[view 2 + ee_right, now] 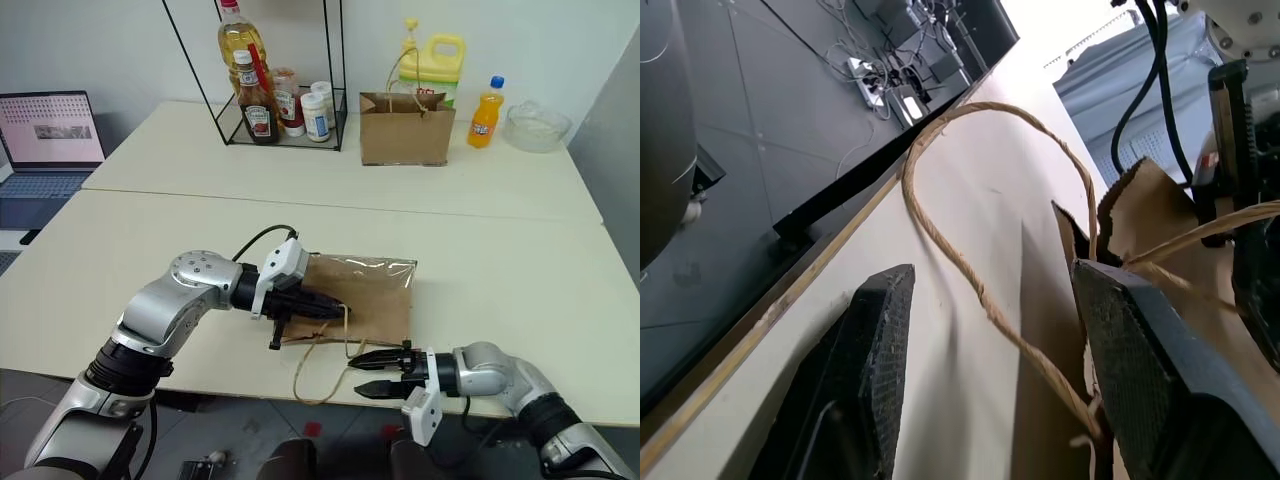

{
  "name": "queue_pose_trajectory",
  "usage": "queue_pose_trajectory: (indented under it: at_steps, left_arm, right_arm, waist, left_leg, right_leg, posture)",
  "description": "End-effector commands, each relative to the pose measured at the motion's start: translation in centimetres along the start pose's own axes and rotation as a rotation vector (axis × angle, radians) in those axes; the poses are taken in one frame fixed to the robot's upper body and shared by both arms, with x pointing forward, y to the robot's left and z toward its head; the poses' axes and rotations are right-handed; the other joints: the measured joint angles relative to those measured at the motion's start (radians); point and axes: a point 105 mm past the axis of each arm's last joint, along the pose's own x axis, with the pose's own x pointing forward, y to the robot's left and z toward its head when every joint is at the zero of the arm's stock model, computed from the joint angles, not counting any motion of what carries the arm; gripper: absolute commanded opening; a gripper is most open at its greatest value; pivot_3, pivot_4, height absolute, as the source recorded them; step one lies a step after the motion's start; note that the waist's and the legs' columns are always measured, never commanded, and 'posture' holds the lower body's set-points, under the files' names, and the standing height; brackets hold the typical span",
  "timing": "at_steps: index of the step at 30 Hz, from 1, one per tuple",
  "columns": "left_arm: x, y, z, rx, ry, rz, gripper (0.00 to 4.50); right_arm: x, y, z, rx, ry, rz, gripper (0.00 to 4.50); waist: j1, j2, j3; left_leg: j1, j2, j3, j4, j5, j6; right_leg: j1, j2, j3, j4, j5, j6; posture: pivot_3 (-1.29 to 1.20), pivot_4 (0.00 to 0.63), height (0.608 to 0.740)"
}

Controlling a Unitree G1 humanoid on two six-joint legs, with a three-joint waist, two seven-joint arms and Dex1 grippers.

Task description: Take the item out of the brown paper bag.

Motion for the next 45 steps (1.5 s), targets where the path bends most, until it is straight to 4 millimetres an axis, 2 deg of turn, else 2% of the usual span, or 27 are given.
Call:
queue_pose_trajectory:
  at_steps: [1, 7, 14, 17, 23, 29, 37, 45]
  left_arm:
    - [-0.4, 0.0, 1.5, 0.065, -0.03, 0.015, 0.0]
    - [-0.4, 0.0, 1.6, 0.067, -0.03, 0.014, 0.0]
    - [-0.2, 0.1, 1.8, 0.072, -0.035, 0.017, 0.0]
    - [-0.2, 0.1, 1.8, 0.072, -0.038, 0.018, 0.0]
    - [-0.2, 0.3, 1.9, 0.071, -0.044, 0.025, 0.0]
    - [-1.2, 1.5, 2.8, 0.054, -0.063, 0.068, 0.0]
    - [-3.9, 5.7, 8.4, 0.051, -0.202, 0.23, 0.0]
    - [-5.0, 7.5, 11.5, 0.081, -0.294, 0.317, 0.0]
  right_arm:
    - [0.5, -0.7, -0.9, -0.003, 0.03, -0.025, 2.65]
    - [1.1, -0.6, -2.3, -0.071, 0.097, 0.019, 2.65]
    - [0.7, -0.3, -4.0, -0.138, 0.179, 0.063, 2.65]
    - [0.5, -0.7, -4.2, -0.159, 0.188, 0.054, 2.06]
    - [0.3, -0.6, -4.1, -0.151, 0.185, 0.043, 0.07]
    - [-0.1, -0.3, -3.8, -0.112, 0.188, 0.034, 0.03]
    - [-0.3, 1.0, -3.0, -0.042, 0.205, 0.041, 0.03]
    - [-0.2, 1.4, -2.8, -0.017, 0.228, 0.044, 0.03]
  waist:
    - [0.0, 0.0, 0.0]
    - [-0.002, 0.0, 0.0]
    - [-0.003, -0.001, -0.001]
    - [-0.004, -0.001, -0.001]
    - [-0.005, -0.006, -0.004]
    - [-0.003, -0.006, -0.004]
    - [0.002, -0.006, -0.004]
    - [0.003, -0.007, -0.004]
  left_leg:
    - [0.0, 0.0, 0.0, 0.0, 0.0, 0.0]
    - [0.0, 0.0, 0.0, 0.0, 0.0, 0.0]
    - [0.002, 0.0, 0.0, 0.0, 0.0, 0.0]
    - [0.002, 0.0, 0.0, 0.0, 0.0, 0.0]
    - [0.004, 0.0, 0.0, 0.0, 0.0, 0.0]
    - [0.006, 0.0, 0.0, 0.0, 0.0, 0.0]
    - [0.003, -0.001, -0.002, 0.0, 0.0, 0.0]
    - [0.001, -0.001, -0.004, -0.001, 0.0, 0.0]
  right_leg:
    - [0.0, 0.0, 0.0, 0.0, 0.0, 0.0]
    - [0.0, 0.0, 0.0, 0.0, 0.0, 0.0]
    - [0.001, 0.0, 0.0, 0.001, 0.0, 0.0]
    - [0.001, 0.0, 0.001, 0.001, 0.0, 0.0]
    - [0.003, 0.0, 0.001, 0.001, 0.0, 0.0]
    - [0.006, 0.0, 0.0, -0.001, 0.0, 0.0]
    - [0.007, 0.0, -0.002, -0.006, 0.0, 0.001]
    - [0.007, 0.0, -0.004, -0.008, 0.0, 0.001]
  posture:
    - [0.0, 0.15, 0.74]
    - [0.0, 0.15, 0.74]
    - [0.0, 0.15, 0.74]
    - [0.0, 0.15, 0.74]
    - [0.0, 0.15, 0.74]
    - [0.0, 0.15, 0.74]
    - [0.0, 0.15, 0.74]
    - [0.0, 0.15, 0.74]
